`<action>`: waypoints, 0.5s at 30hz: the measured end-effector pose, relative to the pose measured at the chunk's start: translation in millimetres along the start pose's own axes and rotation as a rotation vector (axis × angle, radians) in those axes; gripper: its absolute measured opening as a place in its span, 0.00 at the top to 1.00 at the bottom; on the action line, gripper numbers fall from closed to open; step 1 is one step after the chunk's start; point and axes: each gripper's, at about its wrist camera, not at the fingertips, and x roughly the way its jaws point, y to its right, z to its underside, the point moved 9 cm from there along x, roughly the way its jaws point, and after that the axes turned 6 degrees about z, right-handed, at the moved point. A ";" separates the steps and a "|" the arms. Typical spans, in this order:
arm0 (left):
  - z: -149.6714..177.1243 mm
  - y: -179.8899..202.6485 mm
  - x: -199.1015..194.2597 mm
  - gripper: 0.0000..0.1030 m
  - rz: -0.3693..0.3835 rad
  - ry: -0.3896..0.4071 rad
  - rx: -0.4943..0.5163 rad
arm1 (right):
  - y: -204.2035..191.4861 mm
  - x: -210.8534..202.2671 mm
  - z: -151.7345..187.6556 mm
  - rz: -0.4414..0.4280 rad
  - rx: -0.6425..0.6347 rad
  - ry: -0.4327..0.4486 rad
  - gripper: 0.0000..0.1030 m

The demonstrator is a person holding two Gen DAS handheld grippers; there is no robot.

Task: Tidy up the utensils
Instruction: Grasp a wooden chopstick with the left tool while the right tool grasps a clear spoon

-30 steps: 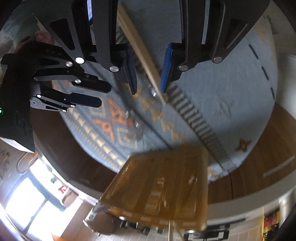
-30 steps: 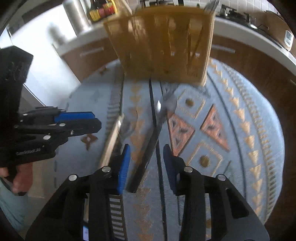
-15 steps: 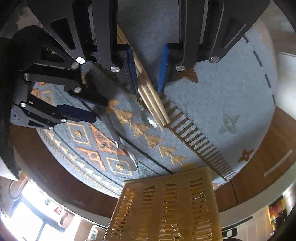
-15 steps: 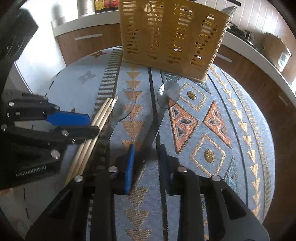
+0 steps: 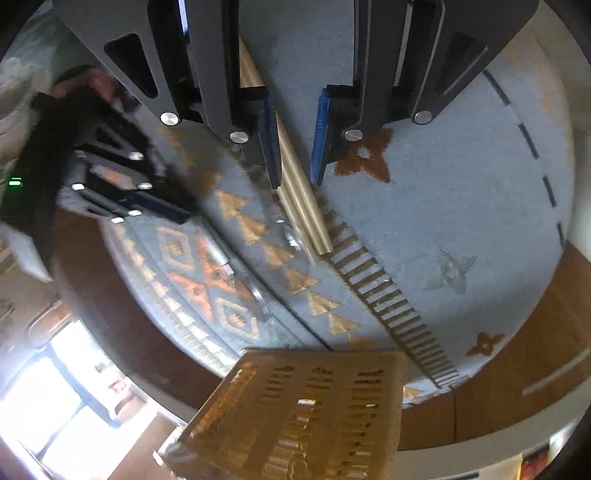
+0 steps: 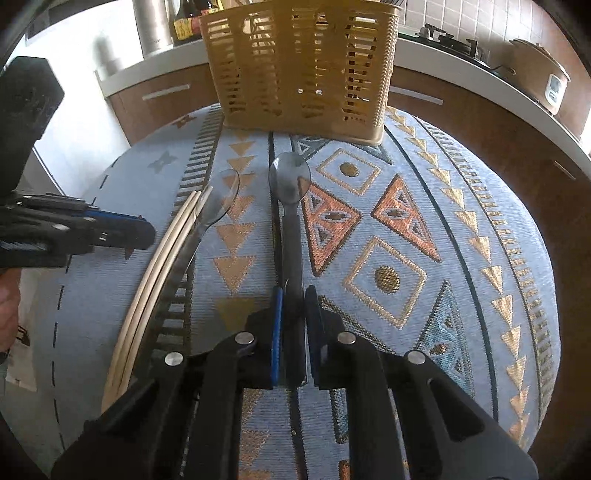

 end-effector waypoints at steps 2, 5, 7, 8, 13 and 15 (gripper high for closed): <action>1.2 2.2 9.0 0.84 -0.060 -0.014 0.019 | -1.6 -0.3 0.2 0.006 -0.016 0.011 0.90; -1.0 6.8 14.4 0.84 -0.127 -0.031 0.048 | -3.2 -2.5 1.6 0.015 -0.035 0.024 0.90; -2.7 8.0 15.2 0.84 -0.156 -0.043 0.059 | -2.3 -1.2 1.1 0.004 -0.034 0.024 0.90; -3.5 9.7 16.1 0.84 -0.169 -0.052 0.065 | -1.8 -0.5 0.6 -0.003 -0.036 0.025 0.90; -9.2 11.8 18.7 0.84 -0.200 -0.084 0.066 | -1.2 -1.8 1.9 -0.016 -0.059 0.004 0.90; -8.6 9.1 16.6 0.86 -0.220 -0.087 0.073 | -0.5 -3.0 3.5 -0.013 -0.069 0.000 0.90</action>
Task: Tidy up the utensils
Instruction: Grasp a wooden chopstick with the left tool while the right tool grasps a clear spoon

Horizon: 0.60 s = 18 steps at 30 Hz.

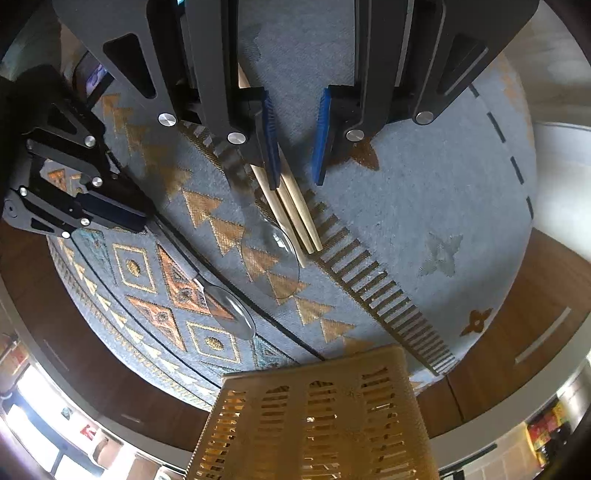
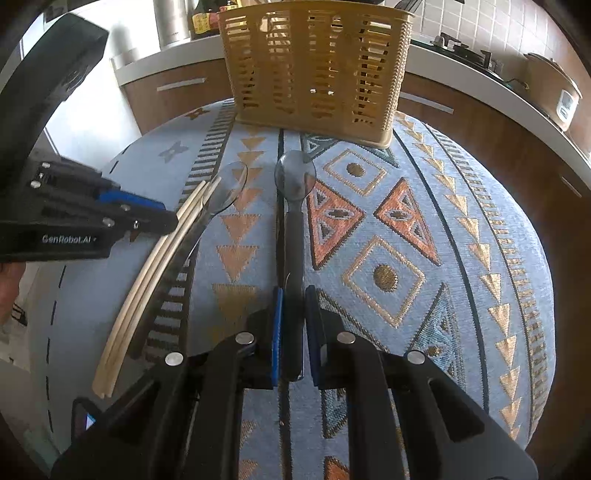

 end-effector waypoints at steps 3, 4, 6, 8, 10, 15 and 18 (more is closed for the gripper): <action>4.3 -5.6 -2.4 0.96 0.018 -0.009 -0.015 | 4.5 -2.6 4.2 0.002 0.013 0.006 0.90; 5.7 -7.4 -2.9 0.97 0.027 -0.010 -0.026 | 6.2 -3.0 5.1 0.001 0.019 0.010 0.90; 5.2 -8.3 -1.7 0.97 0.065 -0.009 -0.046 | 9.5 -3.7 6.7 -0.008 0.024 0.028 0.90; 4.6 -6.9 -1.1 0.89 0.125 -0.011 -0.088 | 12.2 -4.1 7.4 -0.036 0.037 0.048 0.90; 3.0 -5.8 -0.9 0.82 0.171 -0.013 -0.129 | 14.7 -4.8 7.7 -0.062 0.052 0.048 0.90; 1.6 -4.2 0.2 0.81 0.146 -0.024 -0.124 | 18.8 -4.3 7.0 -0.104 0.076 0.043 0.90; 0.3 2.6 4.0 0.81 0.081 -0.043 -0.079 | 15.0 -5.0 7.0 -0.063 0.048 0.052 0.90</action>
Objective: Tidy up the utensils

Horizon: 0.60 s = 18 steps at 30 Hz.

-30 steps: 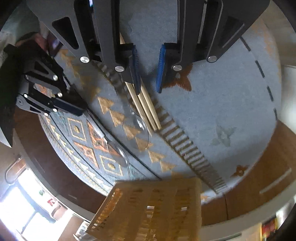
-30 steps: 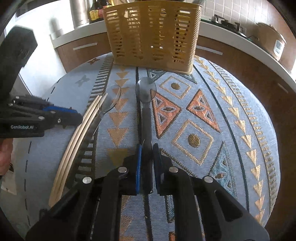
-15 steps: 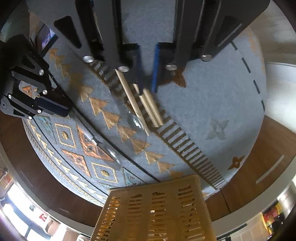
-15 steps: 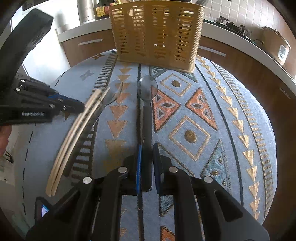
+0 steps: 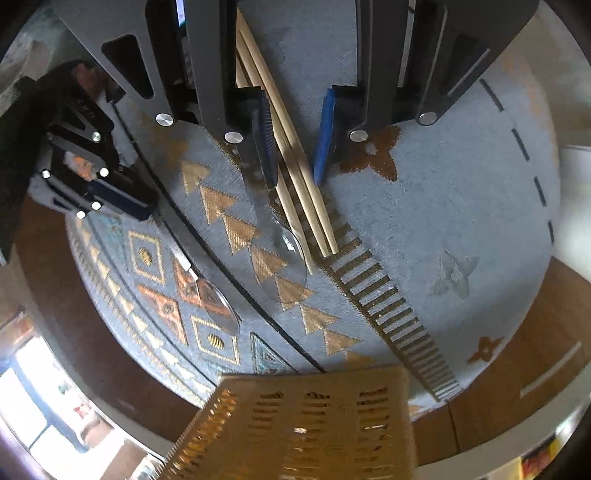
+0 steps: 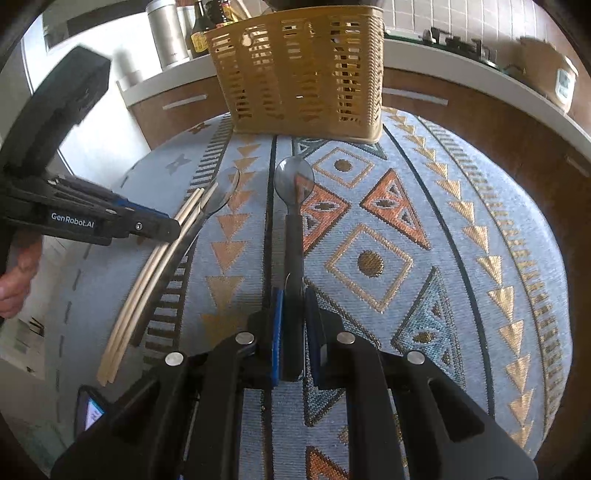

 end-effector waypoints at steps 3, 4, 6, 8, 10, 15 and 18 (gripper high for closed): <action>1.8 4.4 1.6 0.75 -0.066 -0.009 0.046 | -5.3 -0.2 0.8 0.057 -0.046 0.011 0.90; 1.1 4.5 2.4 0.70 -0.080 -0.012 0.052 | -5.5 0.0 1.0 0.063 -0.050 0.013 0.90; 0.6 8.4 5.0 0.63 -0.088 -0.020 0.065 | -4.4 0.3 0.8 0.055 -0.042 0.011 0.90; 0.7 12.4 5.1 0.68 -0.132 -0.019 0.103 | -2.4 0.7 0.6 0.041 -0.030 0.009 0.90; 0.8 8.7 2.1 0.84 -0.170 -0.002 0.129 | -2.7 0.3 0.6 0.044 -0.029 0.009 0.90; 1.6 -10.7 -10.6 0.95 -0.109 0.064 0.058 | -3.9 -3.0 1.8 0.092 -0.041 0.020 0.90; 4.2 -25.9 -23.4 0.98 -0.135 0.104 0.037 | 3.9 -7.9 6.3 0.104 -0.004 0.001 0.90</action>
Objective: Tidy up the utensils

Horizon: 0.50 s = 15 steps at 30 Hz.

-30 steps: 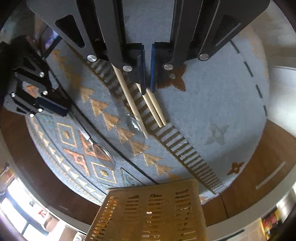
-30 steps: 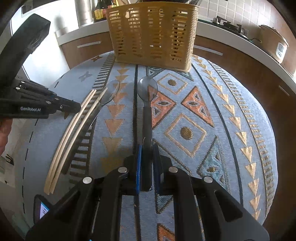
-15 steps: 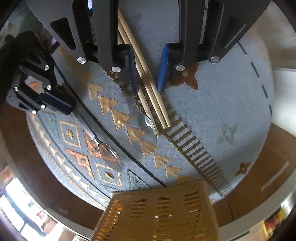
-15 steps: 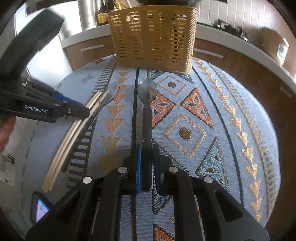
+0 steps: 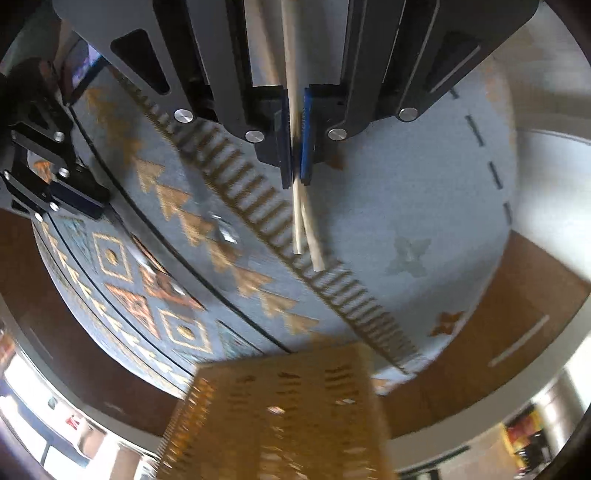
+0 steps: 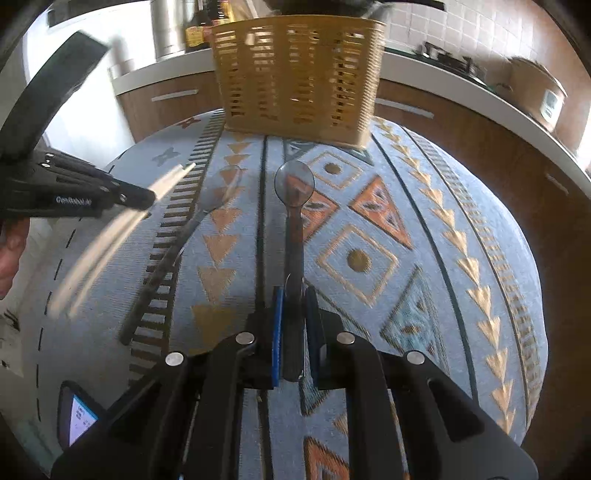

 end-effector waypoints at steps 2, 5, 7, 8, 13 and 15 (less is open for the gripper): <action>-1.0 -6.0 -5.7 0.98 0.013 0.015 -0.023 | 9.7 -3.3 3.2 0.033 0.020 -0.015 0.90; 0.7 -7.0 -3.1 0.98 0.043 0.008 -0.049 | 22.6 -10.5 4.6 0.062 0.035 -0.022 0.90; 2.0 -11.2 -0.9 0.98 0.090 0.001 -0.074 | 27.9 -11.0 5.7 0.085 0.035 -0.034 0.90; 0.8 -14.3 -0.1 0.98 0.126 -0.003 -0.091 | 28.6 -9.9 6.9 0.083 0.033 -0.043 0.90; 0.2 -38.8 -6.6 0.98 0.246 0.007 -0.184 | 27.2 -2.8 13.7 0.072 0.036 -0.078 0.90; 4.9 -45.7 -4.0 0.97 0.286 -0.017 -0.213 | 26.9 -3.2 13.8 0.076 0.033 -0.080 0.90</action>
